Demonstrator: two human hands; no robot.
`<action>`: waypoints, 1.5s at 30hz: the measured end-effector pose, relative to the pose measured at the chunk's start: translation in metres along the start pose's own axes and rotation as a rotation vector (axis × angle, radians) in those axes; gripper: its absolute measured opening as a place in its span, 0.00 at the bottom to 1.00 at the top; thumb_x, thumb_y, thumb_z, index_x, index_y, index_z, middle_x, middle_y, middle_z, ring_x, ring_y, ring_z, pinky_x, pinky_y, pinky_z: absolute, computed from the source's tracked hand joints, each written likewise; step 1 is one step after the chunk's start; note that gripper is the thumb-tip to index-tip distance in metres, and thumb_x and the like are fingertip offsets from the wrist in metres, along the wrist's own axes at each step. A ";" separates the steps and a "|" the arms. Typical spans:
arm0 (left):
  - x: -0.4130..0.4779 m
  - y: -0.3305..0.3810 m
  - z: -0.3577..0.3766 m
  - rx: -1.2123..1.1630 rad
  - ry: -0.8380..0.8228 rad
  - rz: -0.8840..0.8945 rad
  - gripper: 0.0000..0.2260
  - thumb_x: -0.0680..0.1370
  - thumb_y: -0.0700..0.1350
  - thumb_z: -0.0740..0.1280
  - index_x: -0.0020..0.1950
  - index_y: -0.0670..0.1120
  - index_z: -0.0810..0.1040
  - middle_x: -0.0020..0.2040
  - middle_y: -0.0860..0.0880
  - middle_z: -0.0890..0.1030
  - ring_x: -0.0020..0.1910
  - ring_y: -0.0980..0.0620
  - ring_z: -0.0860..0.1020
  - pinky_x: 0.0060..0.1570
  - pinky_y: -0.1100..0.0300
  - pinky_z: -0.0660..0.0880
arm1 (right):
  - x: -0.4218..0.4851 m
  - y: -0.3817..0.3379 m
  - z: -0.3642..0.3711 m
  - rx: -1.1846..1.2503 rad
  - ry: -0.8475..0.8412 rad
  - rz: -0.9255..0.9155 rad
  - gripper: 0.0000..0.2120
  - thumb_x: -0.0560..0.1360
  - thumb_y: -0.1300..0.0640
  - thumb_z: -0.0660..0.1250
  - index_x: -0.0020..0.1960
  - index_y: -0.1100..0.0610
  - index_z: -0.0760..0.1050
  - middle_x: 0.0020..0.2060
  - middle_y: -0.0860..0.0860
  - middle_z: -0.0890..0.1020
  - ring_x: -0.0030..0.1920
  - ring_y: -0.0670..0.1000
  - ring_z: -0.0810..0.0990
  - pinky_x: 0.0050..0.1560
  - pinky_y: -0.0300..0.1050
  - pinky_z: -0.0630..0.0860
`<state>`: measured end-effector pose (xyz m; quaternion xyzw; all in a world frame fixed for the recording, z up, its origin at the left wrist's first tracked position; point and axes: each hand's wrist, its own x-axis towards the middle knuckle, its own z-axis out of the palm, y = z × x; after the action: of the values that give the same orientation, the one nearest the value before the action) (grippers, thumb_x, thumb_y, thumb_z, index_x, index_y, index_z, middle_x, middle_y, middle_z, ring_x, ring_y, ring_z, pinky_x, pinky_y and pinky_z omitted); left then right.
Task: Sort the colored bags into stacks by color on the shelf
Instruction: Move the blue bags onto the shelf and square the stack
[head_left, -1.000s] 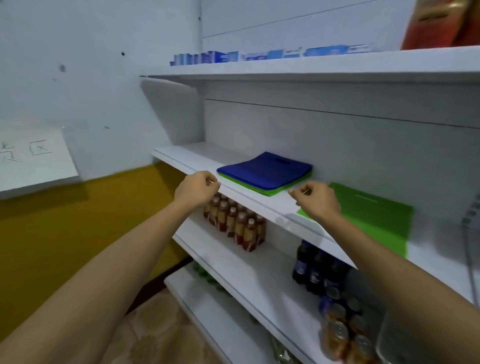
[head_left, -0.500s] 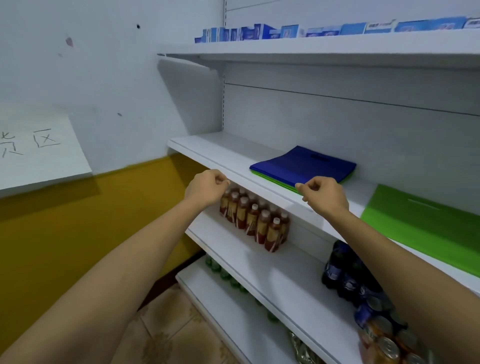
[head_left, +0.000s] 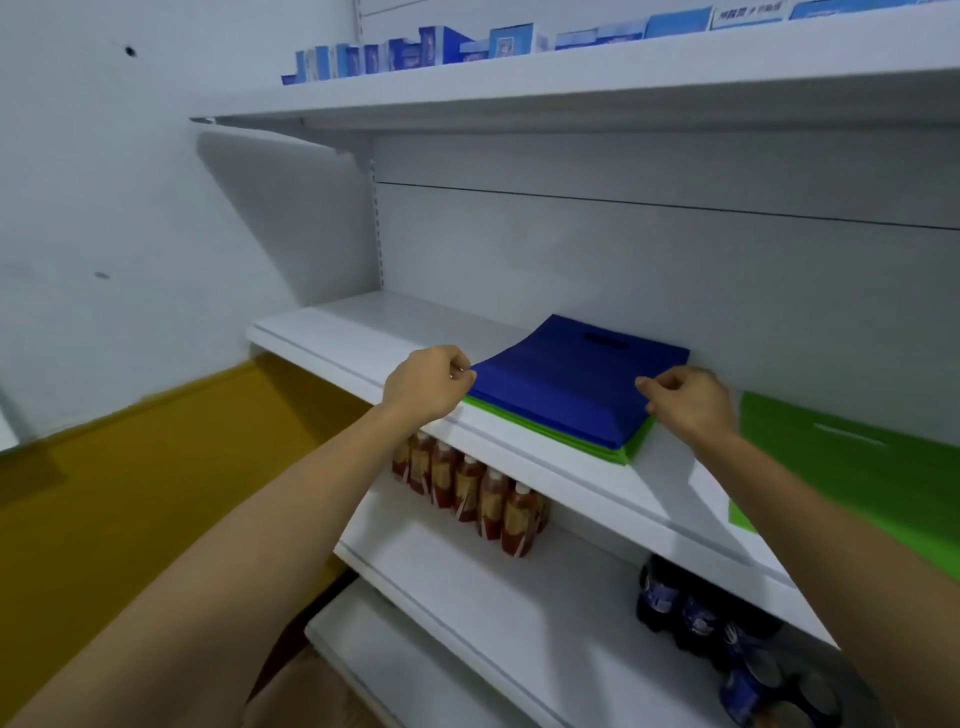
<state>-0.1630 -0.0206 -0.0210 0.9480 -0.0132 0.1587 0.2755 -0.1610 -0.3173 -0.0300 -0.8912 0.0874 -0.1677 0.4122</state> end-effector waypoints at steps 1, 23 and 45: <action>0.010 0.001 0.005 0.008 -0.011 0.016 0.10 0.79 0.52 0.64 0.55 0.50 0.78 0.51 0.54 0.80 0.48 0.52 0.77 0.47 0.57 0.75 | 0.010 0.004 0.001 -0.012 0.001 0.018 0.12 0.74 0.46 0.68 0.41 0.55 0.78 0.42 0.54 0.84 0.47 0.57 0.81 0.50 0.47 0.76; 0.174 0.010 0.093 0.010 -0.455 0.431 0.14 0.80 0.55 0.61 0.62 0.51 0.76 0.61 0.50 0.79 0.57 0.49 0.76 0.56 0.54 0.74 | 0.046 0.019 0.037 -0.135 0.135 0.425 0.34 0.69 0.41 0.73 0.65 0.63 0.71 0.61 0.58 0.77 0.60 0.59 0.76 0.56 0.48 0.73; 0.197 -0.033 0.113 -0.468 -0.534 0.344 0.17 0.75 0.60 0.67 0.50 0.47 0.82 0.53 0.51 0.80 0.55 0.50 0.77 0.57 0.53 0.76 | 0.006 -0.033 0.038 0.659 0.523 0.252 0.06 0.75 0.60 0.70 0.51 0.57 0.79 0.44 0.51 0.84 0.41 0.51 0.83 0.38 0.41 0.81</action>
<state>0.0606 -0.0400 -0.0672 0.8515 -0.2789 -0.0569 0.4403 -0.1407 -0.2715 -0.0263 -0.6220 0.2387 -0.3551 0.6558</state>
